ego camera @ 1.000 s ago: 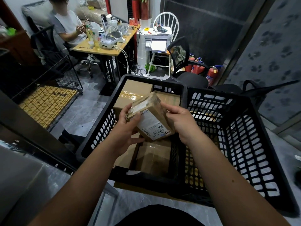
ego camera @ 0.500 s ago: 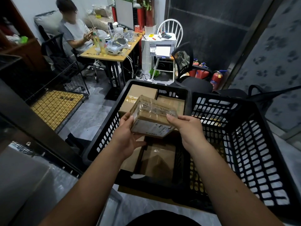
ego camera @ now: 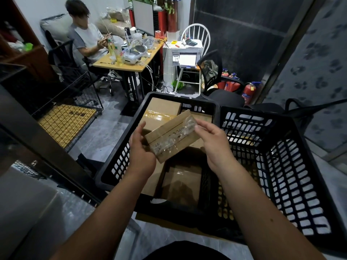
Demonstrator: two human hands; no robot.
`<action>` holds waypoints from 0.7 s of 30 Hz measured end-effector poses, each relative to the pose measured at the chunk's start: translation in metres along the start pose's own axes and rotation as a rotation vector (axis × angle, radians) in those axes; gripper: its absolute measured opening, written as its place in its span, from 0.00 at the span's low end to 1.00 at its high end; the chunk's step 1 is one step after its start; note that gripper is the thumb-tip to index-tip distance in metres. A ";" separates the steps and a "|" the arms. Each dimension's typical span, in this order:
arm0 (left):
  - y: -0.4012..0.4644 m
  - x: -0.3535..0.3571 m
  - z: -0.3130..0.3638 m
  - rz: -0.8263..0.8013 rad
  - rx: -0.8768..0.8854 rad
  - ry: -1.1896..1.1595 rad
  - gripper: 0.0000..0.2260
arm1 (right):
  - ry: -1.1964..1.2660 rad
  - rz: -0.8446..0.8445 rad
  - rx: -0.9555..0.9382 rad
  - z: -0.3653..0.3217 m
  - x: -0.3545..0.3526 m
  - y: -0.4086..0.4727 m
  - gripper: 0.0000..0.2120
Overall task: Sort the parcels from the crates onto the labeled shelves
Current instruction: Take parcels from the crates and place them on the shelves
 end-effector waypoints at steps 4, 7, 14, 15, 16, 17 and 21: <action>-0.007 0.001 0.018 -0.040 0.273 0.222 0.46 | 0.005 0.014 0.004 -0.007 0.000 -0.003 0.11; -0.011 0.004 0.027 -0.065 0.422 0.355 0.48 | 0.015 0.050 -0.008 -0.010 -0.002 -0.004 0.13; -0.014 0.012 0.045 -0.154 0.621 0.575 0.49 | 0.111 0.133 -0.003 -0.008 -0.014 -0.005 0.17; -0.013 0.013 0.045 -0.170 0.613 0.571 0.51 | 0.100 0.132 -0.008 -0.008 -0.014 -0.006 0.17; -0.010 0.013 0.043 -0.188 0.598 0.547 0.52 | 0.087 0.133 -0.014 -0.008 -0.013 -0.006 0.17; -0.009 0.014 0.041 -0.212 0.572 0.507 0.52 | 0.082 0.142 -0.021 -0.007 -0.013 -0.006 0.17; -0.004 0.013 0.032 -0.265 0.389 0.239 0.45 | 0.373 0.177 0.040 0.005 -0.023 0.000 0.18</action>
Point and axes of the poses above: each hand's wrist, its own y-axis towards the middle knuckle, its own x-axis out of the palm, z = x × y, the point moved 10 cm from there along y, towards the middle knuckle, and after that the axes turned 5 degrees about y, right-handed, at the moved point
